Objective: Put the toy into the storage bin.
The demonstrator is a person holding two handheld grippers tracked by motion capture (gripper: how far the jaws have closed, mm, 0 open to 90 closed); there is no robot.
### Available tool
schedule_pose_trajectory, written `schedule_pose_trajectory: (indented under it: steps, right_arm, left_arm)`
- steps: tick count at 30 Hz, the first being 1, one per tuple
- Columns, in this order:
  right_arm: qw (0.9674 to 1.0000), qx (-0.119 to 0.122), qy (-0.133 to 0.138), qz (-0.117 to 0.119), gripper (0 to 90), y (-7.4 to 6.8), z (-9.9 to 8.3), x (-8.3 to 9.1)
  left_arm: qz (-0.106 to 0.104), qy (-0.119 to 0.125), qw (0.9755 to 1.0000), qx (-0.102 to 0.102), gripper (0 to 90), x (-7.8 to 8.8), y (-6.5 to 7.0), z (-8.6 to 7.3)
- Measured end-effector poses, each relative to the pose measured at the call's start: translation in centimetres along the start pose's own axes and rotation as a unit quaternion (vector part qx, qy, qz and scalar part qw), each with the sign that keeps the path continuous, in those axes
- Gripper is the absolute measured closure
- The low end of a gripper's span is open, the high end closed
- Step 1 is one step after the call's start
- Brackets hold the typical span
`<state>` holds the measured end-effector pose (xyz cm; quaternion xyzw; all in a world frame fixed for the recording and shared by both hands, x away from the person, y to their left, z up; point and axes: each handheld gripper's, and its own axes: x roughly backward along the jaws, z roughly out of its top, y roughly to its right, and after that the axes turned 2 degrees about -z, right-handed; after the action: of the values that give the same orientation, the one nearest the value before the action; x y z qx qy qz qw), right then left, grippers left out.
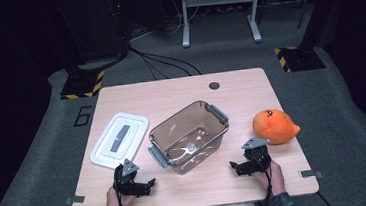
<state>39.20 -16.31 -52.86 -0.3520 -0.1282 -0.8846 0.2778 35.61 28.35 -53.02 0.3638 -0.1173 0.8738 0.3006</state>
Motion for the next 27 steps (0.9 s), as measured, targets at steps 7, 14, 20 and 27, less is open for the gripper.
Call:
schedule_pose_trajectory:
  steps: [7, 14, 20, 27]
  right_arm:
    - [1.0, -0.002, -0.001, -0.001, 3.6, 0.03, -0.05, 0.03]
    - [1.0, -0.007, -0.004, -0.005, 1.7, 0.02, -0.05, 0.0]
    - [0.9997, -0.018, -0.01, -0.012, 0.0, -0.1, 0.13, -0.14]
    - [0.9994, -0.021, -0.002, -0.026, 1.6, -0.57, 0.66, 0.52]
  left_arm:
    - [-0.003, 0.006, 1.0, 0.006, 2.1, 0.0, -0.1, -0.03]
    - [0.001, 0.01, 0.9999, 0.01, 1.9, -0.09, 0.02, -0.07]
    - [0.002, 0.01, 0.9999, 0.009, 2.1, -0.08, -0.01, -0.07]
    - [0.002, 0.01, 0.9999, 0.01, 2.0, -0.09, 0.02, -0.06]
